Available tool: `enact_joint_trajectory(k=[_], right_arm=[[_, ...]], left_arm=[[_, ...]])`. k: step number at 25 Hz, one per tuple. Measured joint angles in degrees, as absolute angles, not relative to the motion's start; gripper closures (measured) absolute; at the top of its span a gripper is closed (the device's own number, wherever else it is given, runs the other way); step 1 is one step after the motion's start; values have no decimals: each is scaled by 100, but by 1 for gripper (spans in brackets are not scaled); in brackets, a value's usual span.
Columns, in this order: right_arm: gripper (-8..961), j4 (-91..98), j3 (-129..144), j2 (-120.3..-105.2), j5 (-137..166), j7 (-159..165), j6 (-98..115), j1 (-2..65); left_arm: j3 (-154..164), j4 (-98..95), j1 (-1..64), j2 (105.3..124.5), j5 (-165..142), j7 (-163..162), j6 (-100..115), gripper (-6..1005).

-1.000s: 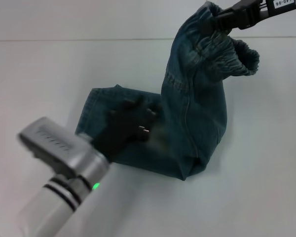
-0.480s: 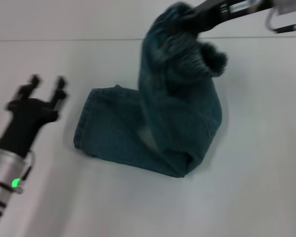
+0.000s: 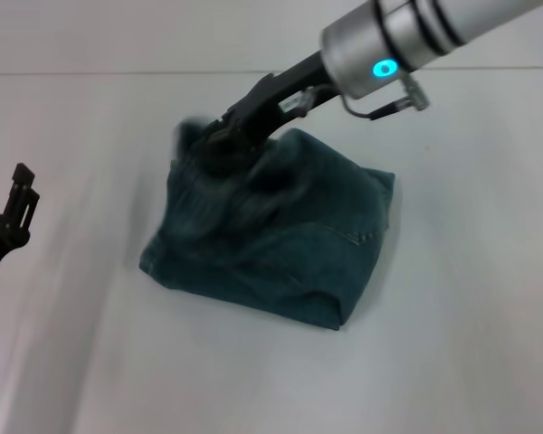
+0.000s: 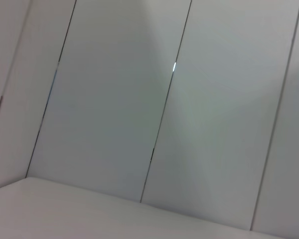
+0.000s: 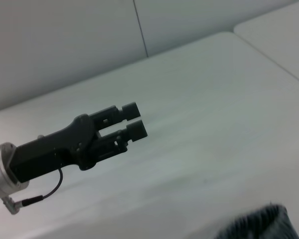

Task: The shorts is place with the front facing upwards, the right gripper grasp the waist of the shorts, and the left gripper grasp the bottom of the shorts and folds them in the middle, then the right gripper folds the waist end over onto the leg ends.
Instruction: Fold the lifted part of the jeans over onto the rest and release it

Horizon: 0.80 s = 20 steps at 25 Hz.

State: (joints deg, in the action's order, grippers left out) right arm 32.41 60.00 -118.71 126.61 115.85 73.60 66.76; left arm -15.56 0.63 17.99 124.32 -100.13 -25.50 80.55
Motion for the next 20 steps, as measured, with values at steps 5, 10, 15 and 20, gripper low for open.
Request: enact_joint_trajectory(k=[5, 10, 15, 20], right_arm=[[599, 3164, 6026, -11952, 12697, 11396, 7278, 6772], [430, 3190, 6028, -11950, 12419, 11209, 7396, 6687], [319, 3254, 6022, -11804, 12449, 11576, 7810, 6606], [145, 3258, 6034, -11589, 12538, 12306, 8369, 6530]], left_arm=[[-1563, 79, 1793, 12444, -10012, -2523, 7917, 357], [-1529, 88, 1818, 12446, -10045, -2521, 7770, 359], [-1511, 79, 1821, 12442, -10051, -2539, 7761, 360], [-1514, 49, 1820, 12430, -10054, -2550, 7756, 362]])
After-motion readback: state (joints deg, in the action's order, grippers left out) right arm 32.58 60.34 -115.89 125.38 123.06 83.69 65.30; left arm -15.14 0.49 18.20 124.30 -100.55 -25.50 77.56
